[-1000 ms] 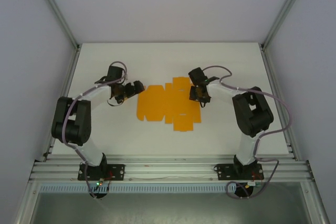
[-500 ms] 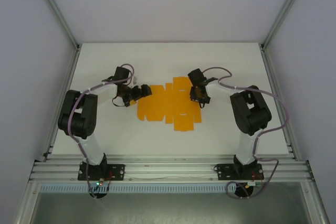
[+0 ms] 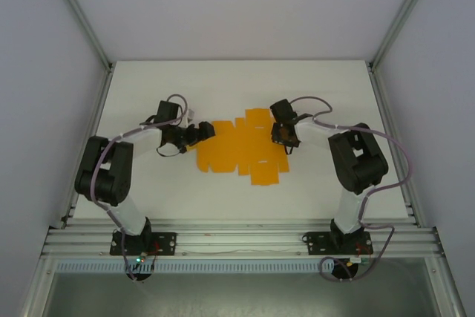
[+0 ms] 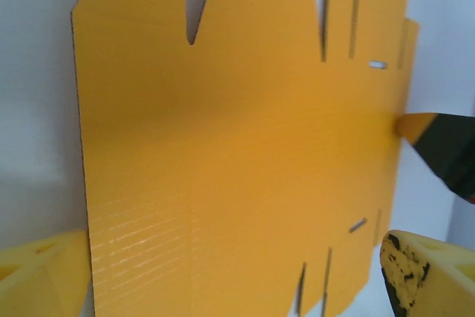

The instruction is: Assemble paper box

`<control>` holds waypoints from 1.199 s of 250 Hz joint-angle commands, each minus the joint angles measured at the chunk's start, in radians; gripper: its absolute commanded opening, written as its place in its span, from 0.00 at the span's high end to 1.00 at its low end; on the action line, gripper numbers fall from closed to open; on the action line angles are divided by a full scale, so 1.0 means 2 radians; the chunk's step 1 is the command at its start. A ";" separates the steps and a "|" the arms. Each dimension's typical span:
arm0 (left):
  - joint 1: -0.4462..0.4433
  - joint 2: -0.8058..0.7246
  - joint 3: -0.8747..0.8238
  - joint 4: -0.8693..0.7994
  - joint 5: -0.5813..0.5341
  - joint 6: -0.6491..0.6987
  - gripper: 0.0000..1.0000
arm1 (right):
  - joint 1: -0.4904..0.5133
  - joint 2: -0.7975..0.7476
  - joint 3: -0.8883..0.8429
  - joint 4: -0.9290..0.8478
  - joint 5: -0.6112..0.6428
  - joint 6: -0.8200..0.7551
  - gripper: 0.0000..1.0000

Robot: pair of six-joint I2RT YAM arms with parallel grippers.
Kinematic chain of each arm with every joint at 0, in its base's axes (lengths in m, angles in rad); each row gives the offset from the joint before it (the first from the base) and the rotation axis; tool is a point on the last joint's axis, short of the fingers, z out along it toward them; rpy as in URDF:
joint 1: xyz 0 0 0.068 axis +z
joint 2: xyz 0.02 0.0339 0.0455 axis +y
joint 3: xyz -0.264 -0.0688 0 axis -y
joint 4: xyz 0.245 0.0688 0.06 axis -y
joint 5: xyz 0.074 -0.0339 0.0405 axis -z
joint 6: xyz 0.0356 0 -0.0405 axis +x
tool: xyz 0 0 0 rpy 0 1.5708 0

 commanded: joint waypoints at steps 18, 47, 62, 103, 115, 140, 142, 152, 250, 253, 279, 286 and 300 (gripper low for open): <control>-0.026 -0.054 -0.013 0.182 0.155 -0.076 0.04 | 0.009 0.041 -0.038 -0.010 -0.046 -0.002 0.73; -0.028 -0.055 -0.007 0.169 0.147 -0.073 0.05 | 0.009 0.041 -0.044 -0.003 -0.047 0.000 0.73; -0.033 -0.048 0.001 0.149 0.135 -0.063 0.07 | 0.009 0.043 -0.046 0.000 -0.051 0.001 0.73; -0.048 -0.026 0.035 0.078 0.100 -0.027 0.17 | 0.009 0.049 -0.045 0.003 -0.051 0.003 0.73; -0.050 -0.023 0.047 0.045 0.077 -0.012 0.21 | 0.009 0.047 -0.047 0.004 -0.050 0.003 0.73; -0.056 -0.018 0.073 -0.032 0.019 0.027 0.32 | 0.009 0.043 -0.050 0.005 -0.046 0.001 0.73; -0.057 -0.017 0.075 -0.037 0.015 0.029 0.33 | 0.009 0.042 -0.051 0.005 -0.045 0.000 0.73; -0.060 -0.014 0.083 -0.061 -0.006 0.041 0.39 | 0.009 0.041 -0.051 0.005 -0.045 -0.001 0.73; -0.103 0.022 0.153 -0.164 -0.106 0.080 0.74 | 0.009 0.045 -0.050 0.020 -0.059 0.001 0.73; -0.103 0.022 0.154 -0.164 -0.107 0.080 0.74 | 0.009 0.044 -0.050 0.021 -0.058 0.000 0.73; -0.104 0.016 0.158 -0.163 -0.121 0.075 0.77 | 0.007 0.037 -0.052 0.020 -0.052 -0.001 0.72; -0.104 0.014 0.159 -0.164 -0.123 0.074 0.77 | 0.006 0.034 -0.053 0.020 -0.052 -0.001 0.72; -0.105 0.010 0.163 -0.167 -0.131 0.073 0.80 | 0.004 0.027 -0.053 0.021 -0.053 -0.002 0.71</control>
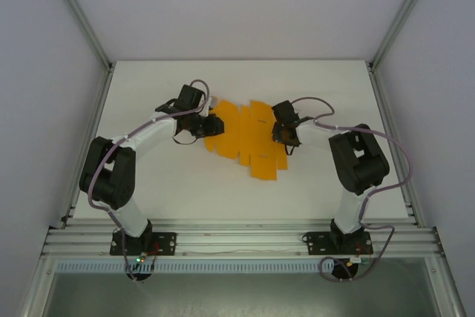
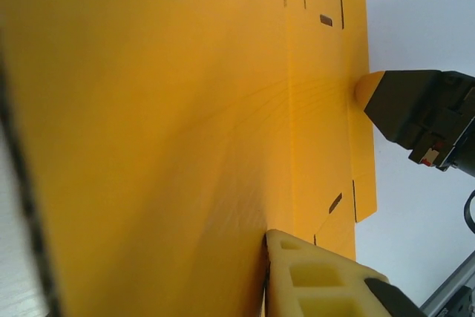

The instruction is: Assemble paper box

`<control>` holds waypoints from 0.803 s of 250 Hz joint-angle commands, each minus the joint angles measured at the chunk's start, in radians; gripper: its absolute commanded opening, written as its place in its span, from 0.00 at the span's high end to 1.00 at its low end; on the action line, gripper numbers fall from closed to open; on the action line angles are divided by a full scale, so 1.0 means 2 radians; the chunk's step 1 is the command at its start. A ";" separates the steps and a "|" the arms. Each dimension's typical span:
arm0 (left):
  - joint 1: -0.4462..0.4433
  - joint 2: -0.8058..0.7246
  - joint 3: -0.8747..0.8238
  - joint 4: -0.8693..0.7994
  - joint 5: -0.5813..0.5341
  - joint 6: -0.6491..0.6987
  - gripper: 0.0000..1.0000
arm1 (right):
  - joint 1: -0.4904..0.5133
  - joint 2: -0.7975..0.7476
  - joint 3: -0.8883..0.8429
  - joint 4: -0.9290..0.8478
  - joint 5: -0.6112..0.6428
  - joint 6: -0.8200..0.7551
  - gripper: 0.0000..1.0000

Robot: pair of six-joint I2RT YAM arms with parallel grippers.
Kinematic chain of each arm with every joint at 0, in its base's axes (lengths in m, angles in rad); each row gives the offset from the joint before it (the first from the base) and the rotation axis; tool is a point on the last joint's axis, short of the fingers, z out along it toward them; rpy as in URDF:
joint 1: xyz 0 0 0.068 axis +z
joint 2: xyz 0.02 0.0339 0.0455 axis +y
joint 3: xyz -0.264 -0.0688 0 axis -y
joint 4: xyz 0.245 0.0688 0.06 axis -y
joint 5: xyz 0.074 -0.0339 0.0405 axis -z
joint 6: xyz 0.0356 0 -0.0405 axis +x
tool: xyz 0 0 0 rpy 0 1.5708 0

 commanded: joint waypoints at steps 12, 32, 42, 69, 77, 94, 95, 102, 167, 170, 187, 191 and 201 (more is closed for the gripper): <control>-0.014 -0.004 0.020 -0.019 -0.047 0.015 0.81 | 0.005 0.028 -0.028 -0.029 -0.062 -0.002 0.70; -0.031 0.002 0.038 -0.025 -0.065 0.026 0.81 | 0.003 0.016 -0.026 -0.023 -0.069 -0.006 0.70; -0.043 0.011 0.057 -0.041 -0.083 0.030 0.82 | 0.001 0.010 -0.027 -0.011 -0.078 -0.010 0.70; -0.077 0.035 0.106 -0.089 -0.179 0.040 0.96 | -0.016 -0.009 -0.029 0.010 -0.106 -0.006 0.65; -0.082 0.040 0.117 -0.101 -0.202 0.042 1.00 | -0.022 -0.019 -0.030 0.015 -0.111 -0.005 0.64; -0.087 0.042 0.134 -0.120 -0.241 0.042 1.00 | -0.038 -0.044 -0.036 0.027 -0.126 -0.007 0.60; -0.088 0.042 0.135 -0.121 -0.243 0.040 1.00 | -0.039 -0.046 -0.037 0.027 -0.128 -0.007 0.60; -0.087 0.038 0.136 -0.120 -0.247 0.044 1.00 | -0.045 -0.058 -0.041 0.033 -0.135 -0.008 0.59; -0.087 -0.066 0.073 0.007 -0.139 0.079 1.00 | -0.132 -0.176 -0.108 0.109 -0.308 -0.037 0.40; -0.087 -0.071 0.070 0.014 -0.133 0.079 1.00 | -0.134 -0.179 -0.108 0.109 -0.310 -0.039 0.39; -0.087 -0.099 0.050 0.055 -0.103 0.086 1.00 | -0.146 -0.213 -0.113 0.096 -0.309 -0.055 0.38; -0.086 -0.104 0.048 0.060 -0.099 0.088 1.00 | -0.148 -0.220 -0.113 0.093 -0.307 -0.059 0.38; -0.086 -0.120 0.045 0.072 -0.091 0.090 1.00 | -0.153 -0.241 -0.114 0.085 -0.307 -0.069 0.38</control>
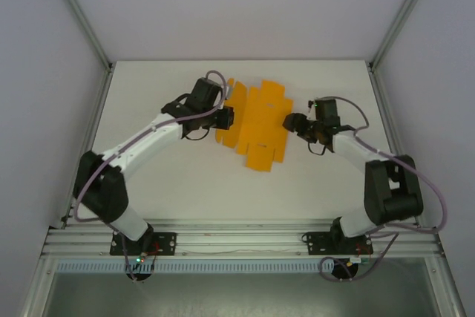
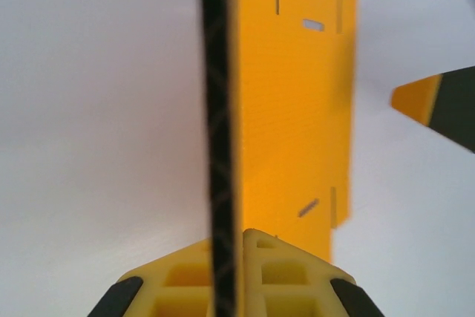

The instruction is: Assemble paper box

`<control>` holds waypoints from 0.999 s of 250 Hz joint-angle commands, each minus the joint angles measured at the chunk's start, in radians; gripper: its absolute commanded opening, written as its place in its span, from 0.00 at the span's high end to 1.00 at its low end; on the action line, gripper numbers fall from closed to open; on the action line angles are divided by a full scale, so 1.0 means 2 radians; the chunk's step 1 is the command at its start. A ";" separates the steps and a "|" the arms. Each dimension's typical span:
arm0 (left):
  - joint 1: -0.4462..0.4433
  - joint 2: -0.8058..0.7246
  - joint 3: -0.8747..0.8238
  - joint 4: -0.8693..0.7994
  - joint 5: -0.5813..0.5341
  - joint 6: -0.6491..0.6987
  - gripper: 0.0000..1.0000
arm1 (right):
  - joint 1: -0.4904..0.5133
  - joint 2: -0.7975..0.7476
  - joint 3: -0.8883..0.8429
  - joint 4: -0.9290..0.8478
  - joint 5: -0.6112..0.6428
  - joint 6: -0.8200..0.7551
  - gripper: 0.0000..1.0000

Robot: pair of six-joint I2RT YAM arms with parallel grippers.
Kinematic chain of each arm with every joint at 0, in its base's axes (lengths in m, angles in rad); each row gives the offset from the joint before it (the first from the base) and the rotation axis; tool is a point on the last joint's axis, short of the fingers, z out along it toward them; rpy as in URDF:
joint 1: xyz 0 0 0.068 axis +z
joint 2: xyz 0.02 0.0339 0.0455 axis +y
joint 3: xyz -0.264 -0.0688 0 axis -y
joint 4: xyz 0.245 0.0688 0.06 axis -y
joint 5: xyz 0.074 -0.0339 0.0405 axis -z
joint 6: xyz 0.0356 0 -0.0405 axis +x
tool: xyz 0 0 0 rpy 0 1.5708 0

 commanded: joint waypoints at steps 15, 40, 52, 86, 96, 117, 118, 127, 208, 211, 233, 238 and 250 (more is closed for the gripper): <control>0.006 -0.074 -0.023 0.105 0.064 0.029 1.00 | -0.019 -0.083 -0.009 -0.003 -0.045 -0.042 0.41; 0.007 -0.123 -0.056 0.161 0.077 0.029 1.00 | -0.032 -0.128 -0.029 0.029 -0.084 -0.040 0.48; 0.010 -0.147 -0.082 0.197 0.086 0.024 1.00 | -0.037 -0.145 -0.041 0.052 -0.099 -0.039 0.45; 0.030 -0.201 -0.138 0.281 0.137 -0.022 1.00 | -0.050 -0.170 -0.053 0.102 -0.137 -0.035 0.40; 0.039 -0.212 -0.149 0.297 0.151 -0.038 1.00 | -0.051 -0.172 -0.049 0.107 -0.148 -0.033 0.37; 0.055 -0.228 -0.173 0.344 0.188 -0.083 1.00 | -0.052 -0.171 -0.033 0.108 -0.165 -0.033 0.36; 0.056 -0.228 -0.174 0.346 0.190 -0.085 1.00 | -0.052 -0.171 -0.032 0.108 -0.165 -0.033 0.36; 0.062 -0.232 -0.184 0.371 0.213 -0.104 1.00 | -0.052 -0.170 -0.024 0.105 -0.169 -0.035 0.36; 0.072 -0.249 -0.209 0.415 0.254 -0.152 1.00 | -0.053 -0.154 0.014 0.139 -0.212 -0.027 0.37; 0.072 -0.249 -0.210 0.416 0.255 -0.154 1.00 | -0.053 -0.149 0.016 0.139 -0.215 -0.027 0.37; 0.072 -0.252 -0.210 0.403 0.245 -0.150 1.00 | -0.053 -0.141 0.028 0.139 -0.226 -0.022 0.40; 0.072 -0.254 -0.209 0.398 0.241 -0.148 1.00 | -0.053 -0.140 0.030 0.139 -0.226 -0.021 0.41; 0.072 -0.254 -0.211 0.393 0.234 -0.144 1.00 | -0.054 -0.139 0.034 0.139 -0.227 -0.019 0.44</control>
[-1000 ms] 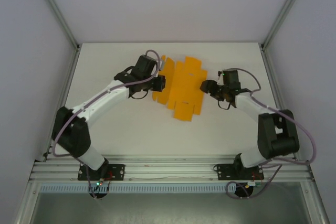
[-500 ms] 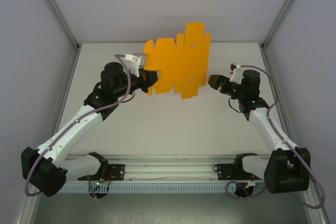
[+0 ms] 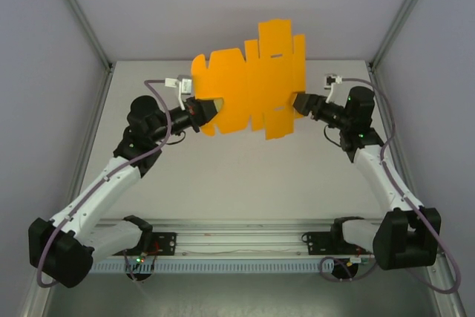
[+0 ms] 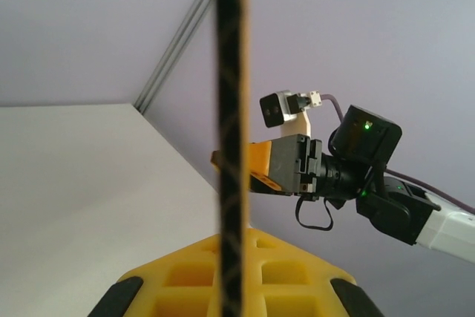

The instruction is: Assemble paper box

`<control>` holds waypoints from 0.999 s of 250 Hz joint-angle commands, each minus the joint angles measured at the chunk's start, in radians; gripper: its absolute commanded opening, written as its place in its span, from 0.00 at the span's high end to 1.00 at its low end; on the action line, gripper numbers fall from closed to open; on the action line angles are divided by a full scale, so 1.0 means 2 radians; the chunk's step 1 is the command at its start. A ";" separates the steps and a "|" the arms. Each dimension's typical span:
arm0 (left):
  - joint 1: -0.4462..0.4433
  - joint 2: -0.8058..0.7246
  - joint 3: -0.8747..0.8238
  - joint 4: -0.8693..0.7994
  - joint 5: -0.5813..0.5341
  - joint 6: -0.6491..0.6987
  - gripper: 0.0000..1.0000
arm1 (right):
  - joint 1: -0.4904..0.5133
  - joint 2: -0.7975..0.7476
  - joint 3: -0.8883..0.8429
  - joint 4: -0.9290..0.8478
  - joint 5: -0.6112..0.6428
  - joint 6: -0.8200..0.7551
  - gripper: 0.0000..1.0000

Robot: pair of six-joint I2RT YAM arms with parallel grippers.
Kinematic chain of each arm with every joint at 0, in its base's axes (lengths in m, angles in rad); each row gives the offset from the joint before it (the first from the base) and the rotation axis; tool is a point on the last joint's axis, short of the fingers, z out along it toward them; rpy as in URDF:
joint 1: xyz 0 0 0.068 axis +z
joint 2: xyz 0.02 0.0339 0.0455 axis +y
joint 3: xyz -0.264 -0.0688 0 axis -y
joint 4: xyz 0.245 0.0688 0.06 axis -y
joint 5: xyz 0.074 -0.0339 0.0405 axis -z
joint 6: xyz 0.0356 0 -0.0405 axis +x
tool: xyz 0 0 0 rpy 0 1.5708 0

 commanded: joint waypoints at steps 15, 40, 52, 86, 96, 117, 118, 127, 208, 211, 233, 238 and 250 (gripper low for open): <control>0.005 -0.012 -0.006 0.022 0.007 -0.008 1.00 | -0.003 0.007 0.024 0.028 -0.035 0.010 0.52; 0.005 -0.009 -0.006 0.018 0.001 -0.010 1.00 | -0.004 0.006 0.026 0.036 -0.053 0.015 0.62; 0.006 -0.008 -0.007 0.016 -0.003 -0.008 1.00 | -0.003 0.006 0.027 0.039 -0.060 0.016 0.66; 0.008 -0.004 -0.009 0.006 -0.018 -0.003 1.00 | -0.003 0.003 0.029 0.039 -0.065 0.008 0.81; 0.009 -0.002 -0.010 0.006 -0.018 -0.003 1.00 | -0.004 0.002 0.029 0.041 -0.071 0.005 0.82; 0.011 0.005 -0.009 0.001 -0.016 -0.002 1.00 | -0.004 0.002 0.031 0.044 -0.094 -0.002 0.86; 0.011 0.006 -0.009 0.001 -0.016 -0.002 1.00 | -0.004 0.002 0.031 0.044 -0.095 -0.003 0.86; 0.012 0.008 -0.008 -0.001 -0.014 -0.002 1.00 | -0.004 0.001 0.034 0.045 -0.104 -0.005 0.86; 0.017 0.018 -0.012 -0.010 -0.009 -0.001 1.00 | -0.004 -0.008 0.041 0.023 -0.113 -0.037 0.86; 0.018 0.018 -0.013 -0.010 -0.009 -0.001 1.00 | -0.004 -0.009 0.041 0.022 -0.109 -0.036 0.86; 0.019 0.017 -0.014 -0.013 -0.015 -0.001 1.00 | -0.004 -0.009 0.040 0.009 -0.081 -0.044 0.86; 0.020 0.017 -0.015 -0.015 -0.016 -0.001 1.00 | -0.004 -0.009 0.040 0.005 -0.073 -0.045 0.86; 0.020 0.017 -0.016 -0.016 -0.019 -0.001 1.00 | -0.004 -0.022 0.038 0.005 -0.063 -0.046 0.86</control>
